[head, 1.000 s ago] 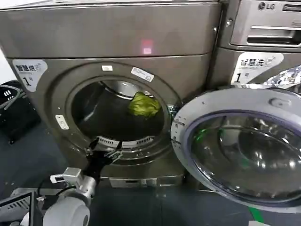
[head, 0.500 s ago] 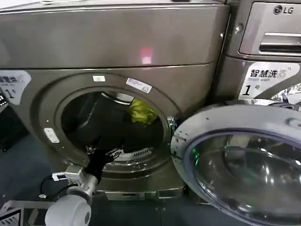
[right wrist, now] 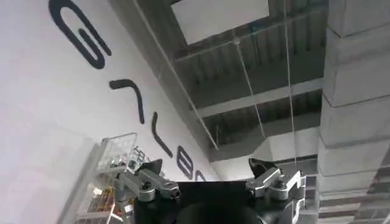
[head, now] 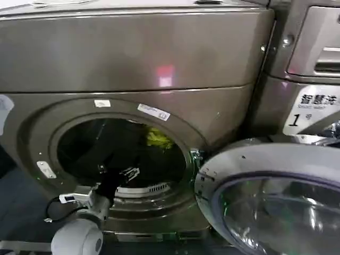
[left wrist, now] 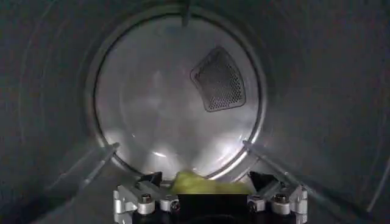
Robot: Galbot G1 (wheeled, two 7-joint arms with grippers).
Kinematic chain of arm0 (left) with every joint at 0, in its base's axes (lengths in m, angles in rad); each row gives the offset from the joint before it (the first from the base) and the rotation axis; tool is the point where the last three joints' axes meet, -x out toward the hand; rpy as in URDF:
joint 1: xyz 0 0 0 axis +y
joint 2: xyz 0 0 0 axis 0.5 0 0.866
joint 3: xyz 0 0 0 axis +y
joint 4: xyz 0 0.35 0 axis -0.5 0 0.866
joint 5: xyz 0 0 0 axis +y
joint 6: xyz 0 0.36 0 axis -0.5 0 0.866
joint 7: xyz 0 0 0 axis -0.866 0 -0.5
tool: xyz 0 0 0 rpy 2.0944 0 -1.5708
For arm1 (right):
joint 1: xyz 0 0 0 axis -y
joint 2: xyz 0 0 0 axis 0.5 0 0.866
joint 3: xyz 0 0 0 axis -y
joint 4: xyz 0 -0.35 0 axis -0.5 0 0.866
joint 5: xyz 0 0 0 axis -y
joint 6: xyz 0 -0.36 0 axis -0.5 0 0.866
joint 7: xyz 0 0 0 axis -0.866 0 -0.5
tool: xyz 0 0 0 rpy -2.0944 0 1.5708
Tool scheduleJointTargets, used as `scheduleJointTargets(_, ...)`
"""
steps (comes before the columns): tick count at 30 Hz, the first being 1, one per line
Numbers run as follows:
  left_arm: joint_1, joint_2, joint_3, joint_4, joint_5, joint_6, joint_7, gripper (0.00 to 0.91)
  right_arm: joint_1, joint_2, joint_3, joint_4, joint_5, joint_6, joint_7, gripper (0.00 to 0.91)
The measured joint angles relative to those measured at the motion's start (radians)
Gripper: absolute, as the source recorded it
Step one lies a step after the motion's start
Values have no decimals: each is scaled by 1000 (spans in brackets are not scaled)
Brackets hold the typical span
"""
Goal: Grasp the clothes from the dryer.
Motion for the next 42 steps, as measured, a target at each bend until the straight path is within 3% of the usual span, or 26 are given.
scheduleJointTargets(31, -33, -4, 14, 20, -8, -15, 0, 907, -22, 17, 30, 6, -10, -13, 4, 907)
scheduleJointTargets(42, -177, -5, 37, 185, -7, -42, -3, 907, -54, 14, 61, -1, -31, -18, 7, 907)
